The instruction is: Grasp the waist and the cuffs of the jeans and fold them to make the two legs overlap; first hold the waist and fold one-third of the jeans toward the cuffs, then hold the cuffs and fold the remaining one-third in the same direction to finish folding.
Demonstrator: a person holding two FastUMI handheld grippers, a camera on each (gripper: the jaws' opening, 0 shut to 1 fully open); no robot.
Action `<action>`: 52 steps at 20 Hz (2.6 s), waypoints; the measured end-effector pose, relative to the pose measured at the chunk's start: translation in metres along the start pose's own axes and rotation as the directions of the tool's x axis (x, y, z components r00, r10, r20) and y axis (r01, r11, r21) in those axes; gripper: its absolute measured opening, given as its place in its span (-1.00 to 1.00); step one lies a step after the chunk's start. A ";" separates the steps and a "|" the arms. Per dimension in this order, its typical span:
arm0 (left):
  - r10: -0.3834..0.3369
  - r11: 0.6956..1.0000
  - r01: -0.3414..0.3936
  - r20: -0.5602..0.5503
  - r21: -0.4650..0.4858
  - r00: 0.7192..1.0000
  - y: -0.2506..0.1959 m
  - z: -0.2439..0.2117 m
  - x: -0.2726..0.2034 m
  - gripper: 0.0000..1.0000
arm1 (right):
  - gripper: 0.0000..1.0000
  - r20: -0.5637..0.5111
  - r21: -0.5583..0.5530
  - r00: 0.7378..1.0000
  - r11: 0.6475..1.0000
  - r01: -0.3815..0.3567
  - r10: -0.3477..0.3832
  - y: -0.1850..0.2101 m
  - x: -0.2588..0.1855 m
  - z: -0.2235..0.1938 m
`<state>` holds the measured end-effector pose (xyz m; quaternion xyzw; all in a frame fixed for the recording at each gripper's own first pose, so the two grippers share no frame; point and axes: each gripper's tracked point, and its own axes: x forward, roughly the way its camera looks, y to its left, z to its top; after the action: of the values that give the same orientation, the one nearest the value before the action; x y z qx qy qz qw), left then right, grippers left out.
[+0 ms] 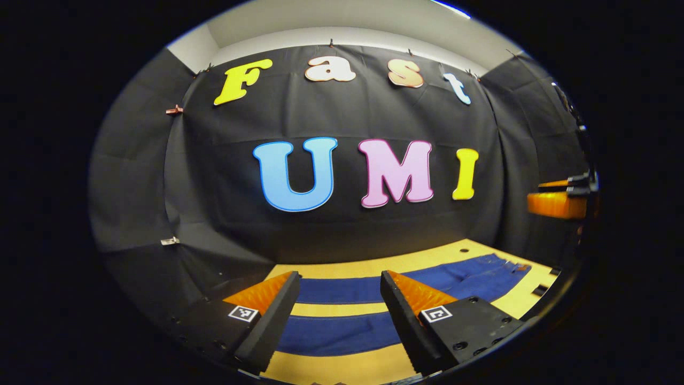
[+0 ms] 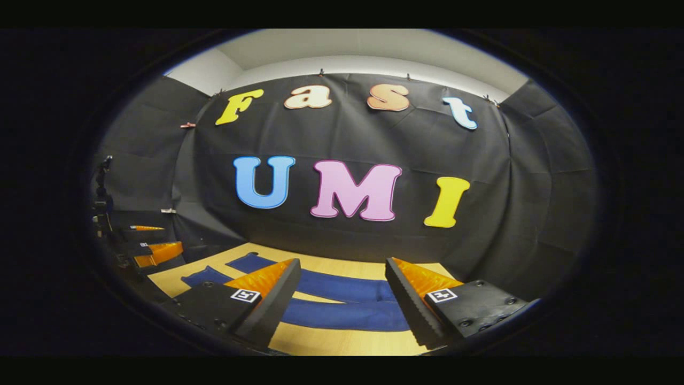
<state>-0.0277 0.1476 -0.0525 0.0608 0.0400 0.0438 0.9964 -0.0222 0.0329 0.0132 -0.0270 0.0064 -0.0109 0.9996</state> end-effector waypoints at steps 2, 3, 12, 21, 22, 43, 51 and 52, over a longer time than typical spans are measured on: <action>0.018 0.993 -0.014 -0.033 0.116 0.999 0.035 -0.025 0.005 0.96 | 0.94 -0.018 -0.014 1.000 1.000 0.005 -0.006 -0.001 -0.007 -0.004; 0.019 0.982 -0.012 -0.037 0.186 0.999 0.052 -0.036 0.009 0.96 | 0.94 -0.025 -0.011 1.000 1.000 0.005 -0.005 -0.001 -0.012 -0.006; -0.097 0.720 0.393 -0.477 0.572 0.873 0.143 -0.211 0.035 0.96 | 0.94 -0.106 -0.066 0.992 0.996 0.065 -0.072 -0.017 -0.042 -0.033; 0.011 0.451 0.616 -0.694 0.646 0.720 0.185 -0.315 0.066 0.96 | 0.94 -0.210 -0.095 0.966 0.987 0.131 -0.149 -0.045 -0.053 -0.085; 0.006 0.439 0.639 -0.713 0.632 0.701 0.182 -0.323 0.067 0.96 | 0.94 -0.220 -0.101 0.963 0.985 0.140 -0.159 -0.050 -0.055 -0.089; -0.024 0.464 0.781 -0.875 0.418 0.483 0.172 -0.347 0.103 -0.53 | 0.94 -0.315 -0.168 0.932 0.977 0.131 -0.179 -0.081 -0.076 -0.133; -0.004 0.450 0.774 -0.866 0.445 0.500 0.167 -0.347 0.102 -0.88 | 0.94 -0.308 -0.413 0.942 0.911 -0.006 -0.133 -0.184 -0.016 -0.141; -0.008 0.459 0.774 -0.869 0.437 0.496 0.166 -0.347 0.103 -0.88 | 0.94 -0.323 -0.433 0.940 0.900 -0.039 -0.115 -0.197 -0.007 -0.148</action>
<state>0.0309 0.3620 -0.3828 0.4622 0.4908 -0.2229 0.7042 -0.0353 -0.1720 -0.1236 -0.2463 0.1807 -0.0335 0.9516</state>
